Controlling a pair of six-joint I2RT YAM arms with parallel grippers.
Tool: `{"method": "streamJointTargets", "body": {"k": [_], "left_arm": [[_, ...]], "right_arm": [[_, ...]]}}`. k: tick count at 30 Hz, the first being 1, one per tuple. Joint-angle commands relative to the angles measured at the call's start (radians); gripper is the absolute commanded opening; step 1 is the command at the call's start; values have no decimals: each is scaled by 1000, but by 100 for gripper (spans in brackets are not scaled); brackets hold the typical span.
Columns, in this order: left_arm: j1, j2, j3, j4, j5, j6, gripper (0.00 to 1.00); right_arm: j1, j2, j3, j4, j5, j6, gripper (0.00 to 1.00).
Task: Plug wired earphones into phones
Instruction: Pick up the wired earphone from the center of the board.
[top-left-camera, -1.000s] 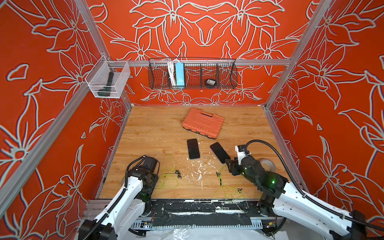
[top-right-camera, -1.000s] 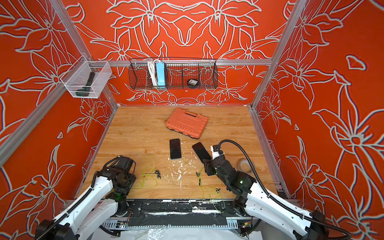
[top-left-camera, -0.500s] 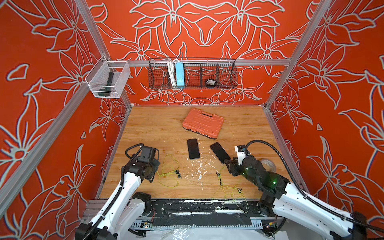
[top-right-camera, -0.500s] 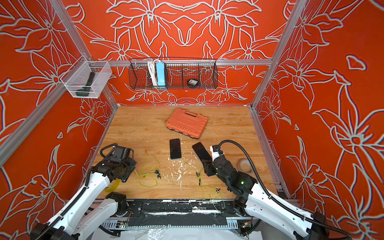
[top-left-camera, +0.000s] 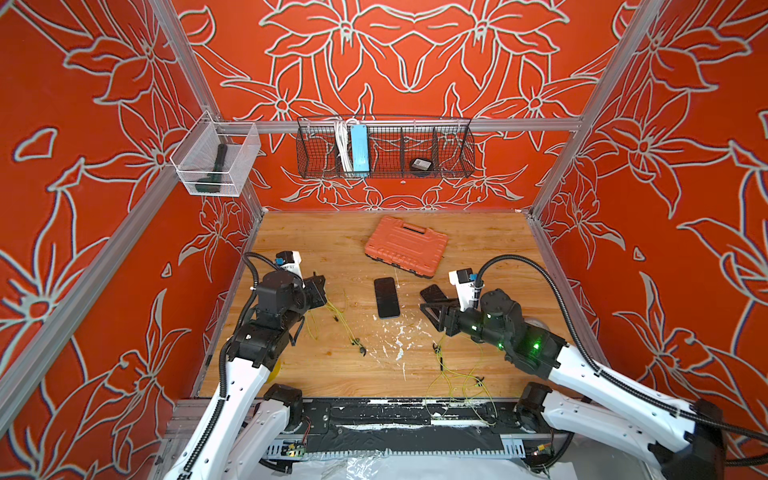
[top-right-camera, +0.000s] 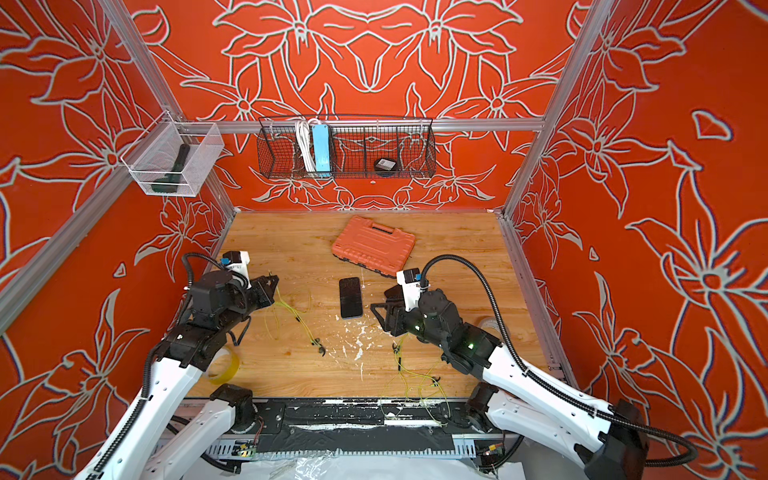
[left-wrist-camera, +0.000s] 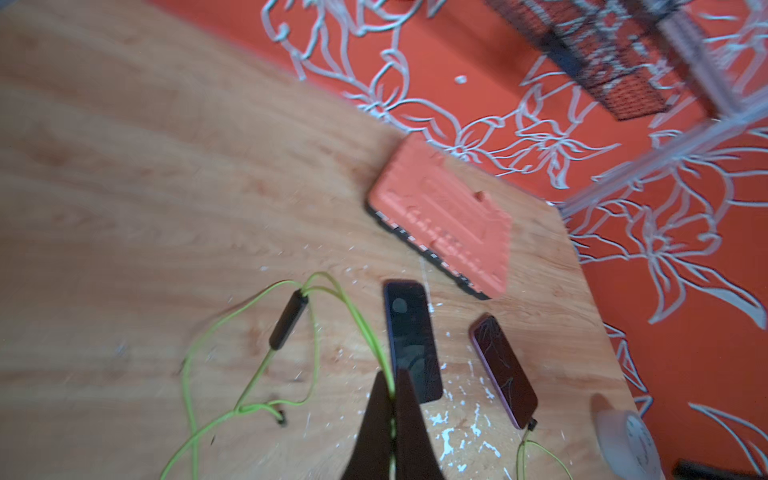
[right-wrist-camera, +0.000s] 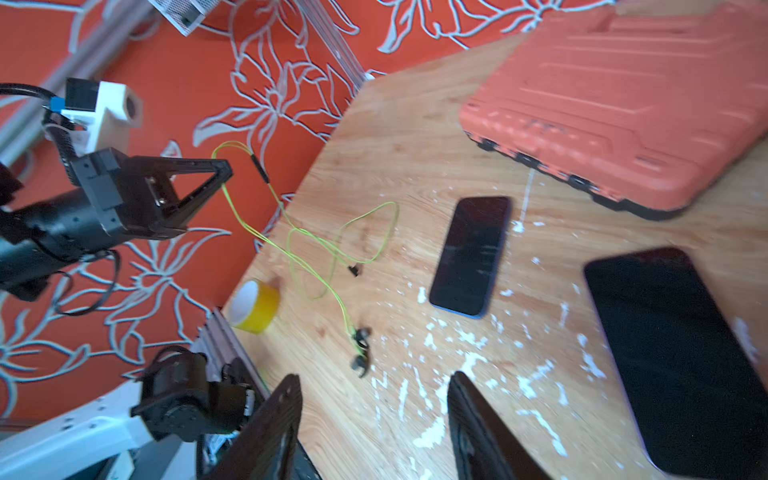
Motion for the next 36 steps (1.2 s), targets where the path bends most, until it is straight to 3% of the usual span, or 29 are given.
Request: {"method": "streamJointTargets", "body": {"k": [1,7,13,24,29,31,36], "left_arm": [[-7,-8,-2,163,213,147,0],[-7,-21,-8,275,341,133,0],[-7,-34,11,260,327,162,0],[-12,-47,53,214,297,143,0],[-15,-53,39,260,397,90,0],[-16,-56,42,258,404,81,0],[-23,-68,43,255,430,93,0]], "right_arm": [[-4,40,33,65,-50,13,58],[-3,76,52,90,-131,-43,59],[-3,103,38,71,-52,-104,60],[8,329,130,124,-127,-139,59],[32,433,136,173,-133,-161,59],[38,462,144,182,-162,-163,59],[70,521,134,232,-105,-210,61]]}}
